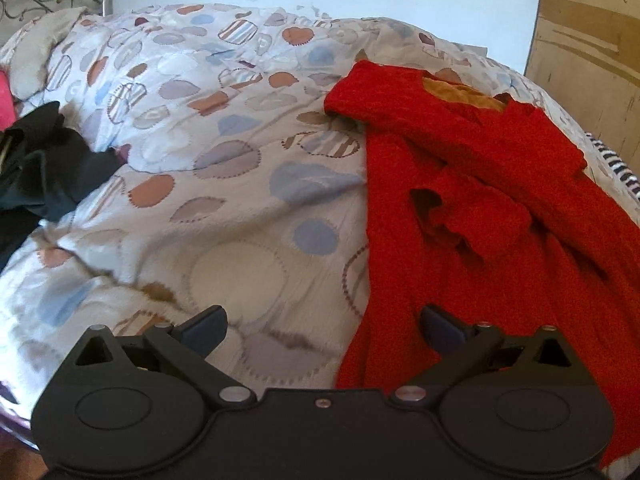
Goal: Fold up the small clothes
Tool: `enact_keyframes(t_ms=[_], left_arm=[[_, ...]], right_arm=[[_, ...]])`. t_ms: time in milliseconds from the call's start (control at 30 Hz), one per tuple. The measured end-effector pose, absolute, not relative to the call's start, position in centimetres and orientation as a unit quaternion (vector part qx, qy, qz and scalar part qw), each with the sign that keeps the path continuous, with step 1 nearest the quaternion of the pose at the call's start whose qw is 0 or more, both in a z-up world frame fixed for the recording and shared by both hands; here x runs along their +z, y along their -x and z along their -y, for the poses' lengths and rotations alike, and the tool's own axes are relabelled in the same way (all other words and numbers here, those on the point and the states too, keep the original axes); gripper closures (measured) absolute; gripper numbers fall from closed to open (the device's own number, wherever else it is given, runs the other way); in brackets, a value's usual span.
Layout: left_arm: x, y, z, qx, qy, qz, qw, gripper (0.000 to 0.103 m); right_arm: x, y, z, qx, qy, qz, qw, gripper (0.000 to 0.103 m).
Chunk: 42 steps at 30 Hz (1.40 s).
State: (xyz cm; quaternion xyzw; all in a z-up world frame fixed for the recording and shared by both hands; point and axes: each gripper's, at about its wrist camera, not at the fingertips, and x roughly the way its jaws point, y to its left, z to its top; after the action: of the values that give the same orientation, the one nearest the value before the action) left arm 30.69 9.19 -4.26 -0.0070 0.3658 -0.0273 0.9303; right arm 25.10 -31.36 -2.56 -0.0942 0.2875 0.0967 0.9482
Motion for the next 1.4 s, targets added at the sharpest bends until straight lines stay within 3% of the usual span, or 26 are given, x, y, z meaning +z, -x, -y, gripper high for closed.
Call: enact_keyframes(t_ms=[267,967,1267,1300,1400], left_arm=[[-2.4,-26.9,-8.5,-0.020,-0.019,-0.347,0.938,0.001],[-1.9,-22.5,-6.8,-0.033,-0.025,-0.346,0.937,0.001],[-1.6,-20.4,-5.3,-0.101,-0.026,-0.305,0.947,0.001],[-1.5,-20.1,-5.1,-0.110,-0.028,-0.299,0.948,0.001],[-1.5,-19.3,-4.4,-0.134,-0.042,-0.283,0.949,0.001]], right_arm=[[-0.9,-18.5,30.2,0.151,0.142,-0.199,0.958,0.000],[-5.7,-13.0,23.6,0.156,0.290,-0.215,0.919,0.000],[-6.6,-11.8,22.6,0.131,0.340,-0.152,0.919,0.001],[-6.4,-11.8,22.7,0.130,0.338,-0.146,0.921,0.006],[-5.2,-12.2,23.2,0.156,0.308,-0.156,0.925,0.036]])
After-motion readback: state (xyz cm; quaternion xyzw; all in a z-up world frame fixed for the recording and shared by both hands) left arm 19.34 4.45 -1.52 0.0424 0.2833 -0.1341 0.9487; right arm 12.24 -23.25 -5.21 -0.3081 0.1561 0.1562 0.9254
